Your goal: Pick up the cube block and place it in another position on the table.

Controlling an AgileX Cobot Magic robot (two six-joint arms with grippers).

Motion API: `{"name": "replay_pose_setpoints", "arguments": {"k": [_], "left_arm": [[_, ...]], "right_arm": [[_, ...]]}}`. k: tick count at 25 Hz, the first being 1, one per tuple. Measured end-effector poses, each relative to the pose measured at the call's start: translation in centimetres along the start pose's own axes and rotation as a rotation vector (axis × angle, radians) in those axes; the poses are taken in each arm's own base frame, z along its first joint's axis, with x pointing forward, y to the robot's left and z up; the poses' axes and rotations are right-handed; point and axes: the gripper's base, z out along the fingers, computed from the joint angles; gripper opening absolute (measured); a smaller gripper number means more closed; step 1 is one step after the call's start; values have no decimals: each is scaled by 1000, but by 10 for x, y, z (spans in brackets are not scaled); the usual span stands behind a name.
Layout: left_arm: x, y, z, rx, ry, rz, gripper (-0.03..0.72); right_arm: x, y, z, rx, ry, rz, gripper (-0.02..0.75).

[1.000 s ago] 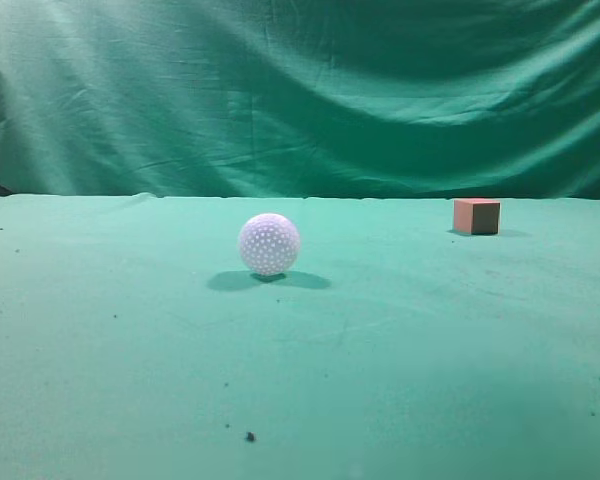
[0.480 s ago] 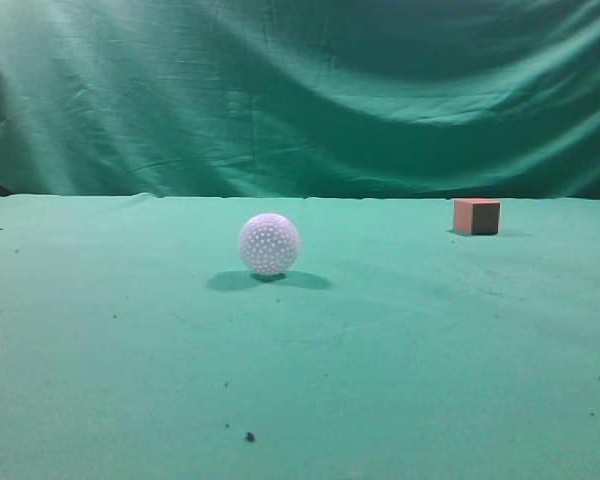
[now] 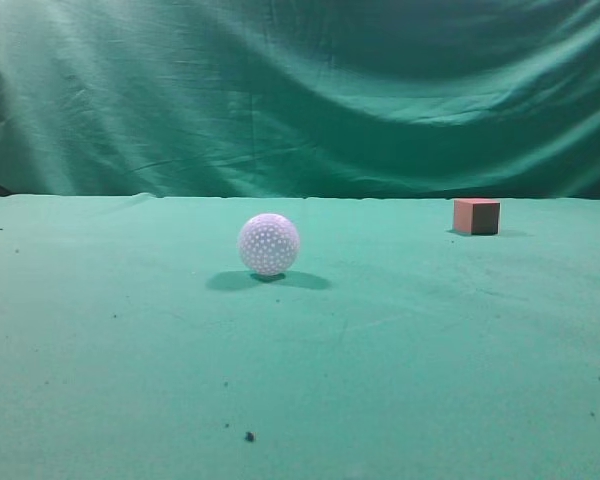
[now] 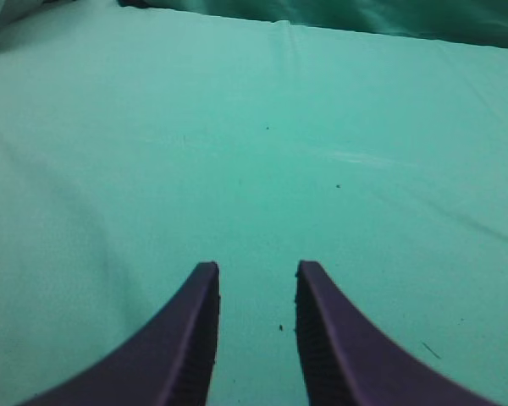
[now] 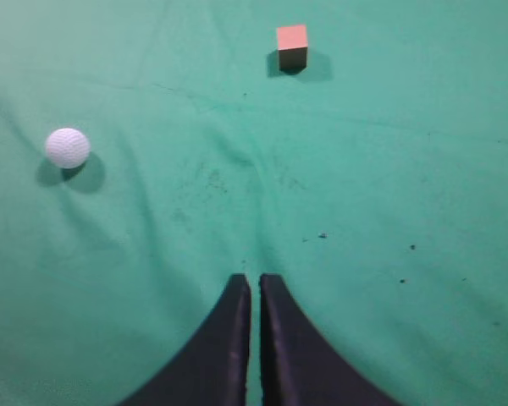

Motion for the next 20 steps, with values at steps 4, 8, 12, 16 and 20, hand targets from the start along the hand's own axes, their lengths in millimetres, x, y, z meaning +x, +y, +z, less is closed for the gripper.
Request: {"name": "replay_pose_setpoints", "arguments": {"k": [4, 8, 12, 16, 20], "left_arm": [[0, 0, 0, 0, 0, 0, 262], [0, 0, 0, 0, 0, 0, 262], [0, 0, 0, 0, 0, 0, 262], [0, 0, 0, 0, 0, 0, 262], [0, 0, 0, 0, 0, 0, 262]], "right_arm": [[11, -9, 3, 81, -139, -27, 0], [42, -19, 13, 177, -324, 13, 0], [82, -25, 33, 257, -465, 67, 0], [119, -28, 55, 297, -533, 136, 0], [145, -29, 80, 280, -496, 188, 0]]}}
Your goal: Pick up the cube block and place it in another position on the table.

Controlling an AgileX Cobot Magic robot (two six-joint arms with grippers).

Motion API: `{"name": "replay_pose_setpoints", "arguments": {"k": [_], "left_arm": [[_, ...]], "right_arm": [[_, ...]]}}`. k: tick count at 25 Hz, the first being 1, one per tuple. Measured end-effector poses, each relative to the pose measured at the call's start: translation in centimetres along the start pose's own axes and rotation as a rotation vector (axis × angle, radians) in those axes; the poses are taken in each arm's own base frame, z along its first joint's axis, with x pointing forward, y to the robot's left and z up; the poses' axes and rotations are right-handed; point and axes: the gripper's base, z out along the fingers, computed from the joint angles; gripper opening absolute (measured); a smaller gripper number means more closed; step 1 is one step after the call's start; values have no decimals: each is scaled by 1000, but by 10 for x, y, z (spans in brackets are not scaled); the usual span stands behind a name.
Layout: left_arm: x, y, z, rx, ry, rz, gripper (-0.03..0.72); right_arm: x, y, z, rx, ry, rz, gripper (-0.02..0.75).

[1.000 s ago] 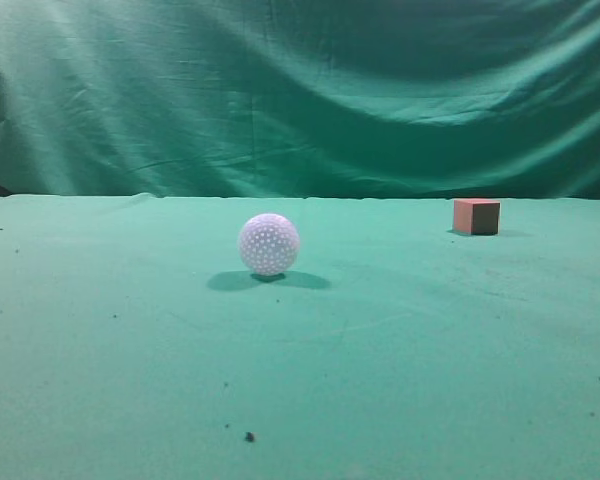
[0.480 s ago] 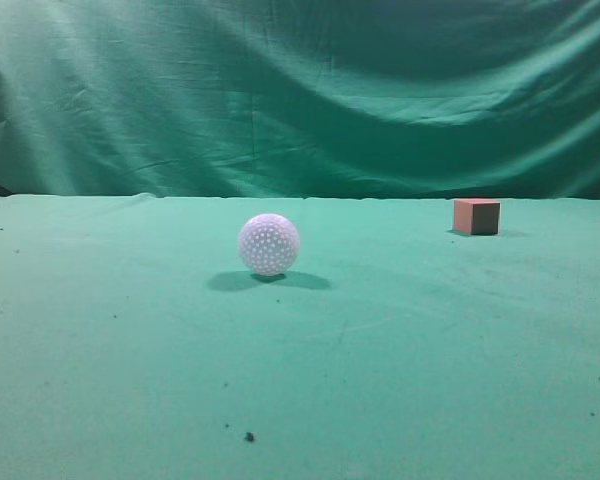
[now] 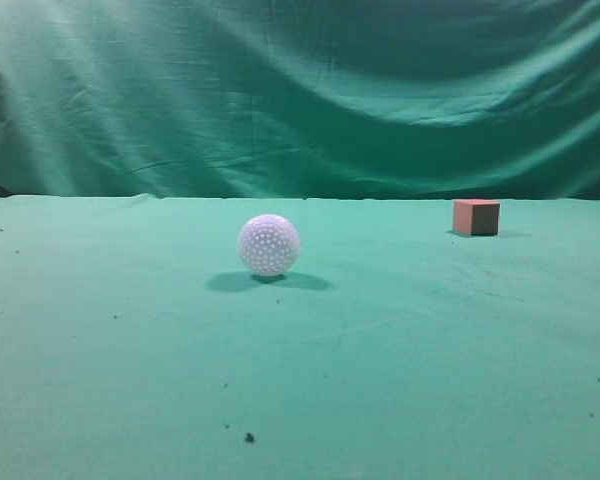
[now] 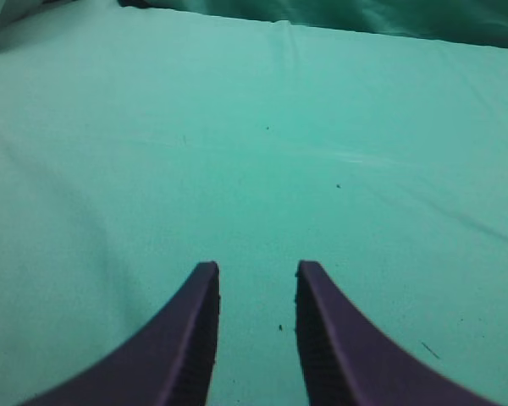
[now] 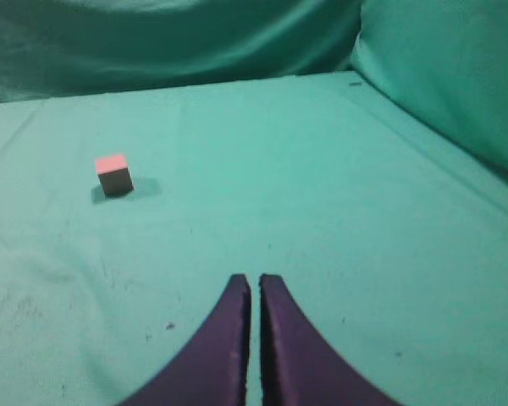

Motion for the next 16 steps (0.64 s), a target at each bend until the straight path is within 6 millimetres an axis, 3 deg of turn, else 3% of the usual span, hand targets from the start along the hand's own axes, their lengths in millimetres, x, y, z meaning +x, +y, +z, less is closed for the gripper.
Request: {"name": "replay_pose_setpoints", "arguments": {"k": [16], "left_arm": [[0, 0, 0, 0, 0, 0, 262]], "right_arm": [[5, 1, 1, -11, 31, 36, 0]]}}
